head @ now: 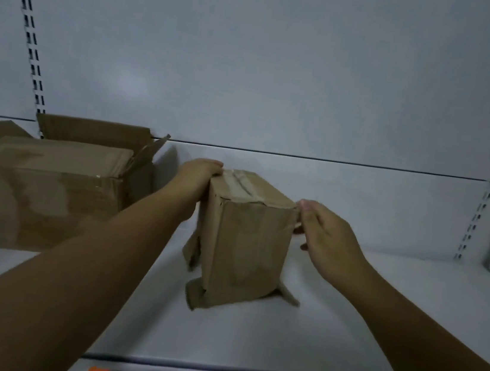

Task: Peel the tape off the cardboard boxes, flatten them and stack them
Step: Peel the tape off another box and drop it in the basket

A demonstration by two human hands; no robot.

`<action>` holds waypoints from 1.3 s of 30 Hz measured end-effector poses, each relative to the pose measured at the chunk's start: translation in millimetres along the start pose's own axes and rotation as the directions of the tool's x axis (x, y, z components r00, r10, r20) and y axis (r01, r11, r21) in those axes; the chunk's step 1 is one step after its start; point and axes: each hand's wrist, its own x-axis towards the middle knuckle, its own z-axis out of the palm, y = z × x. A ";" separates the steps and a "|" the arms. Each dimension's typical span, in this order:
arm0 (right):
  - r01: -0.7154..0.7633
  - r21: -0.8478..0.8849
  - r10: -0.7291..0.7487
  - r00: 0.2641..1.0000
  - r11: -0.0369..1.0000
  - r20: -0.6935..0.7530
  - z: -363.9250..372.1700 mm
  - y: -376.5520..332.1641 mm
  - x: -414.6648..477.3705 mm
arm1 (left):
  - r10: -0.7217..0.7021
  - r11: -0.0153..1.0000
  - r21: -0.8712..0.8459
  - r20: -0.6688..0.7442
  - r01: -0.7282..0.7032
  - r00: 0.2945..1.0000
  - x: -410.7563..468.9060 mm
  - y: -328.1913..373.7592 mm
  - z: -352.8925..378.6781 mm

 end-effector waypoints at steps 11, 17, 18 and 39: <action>0.304 0.314 -0.351 0.930 0.899 0.106 14.3 23.6 10.8 | -0.116 0.939 -0.338 -0.135 0.065 0.984 0.2 -38.9 32.9; 0.272 0.349 -0.300 0.953 0.897 0.027 19.7 19.3 6.8 | 0.027 0.954 -0.288 -0.193 -0.083 0.981 -3.5 -48.1 39.0; 0.271 0.347 -0.293 0.956 0.898 0.013 20.3 18.0 6.7 | 0.071 0.957 -0.262 -0.197 -0.122 0.978 -4.7 -50.5 39.8; 0.298 0.057 -0.245 0.867 0.953 -0.433 1.8 21.9 -0.1 | 0.546 0.835 -0.038 -0.054 -0.548 0.836 -44.7 -38.7 62.5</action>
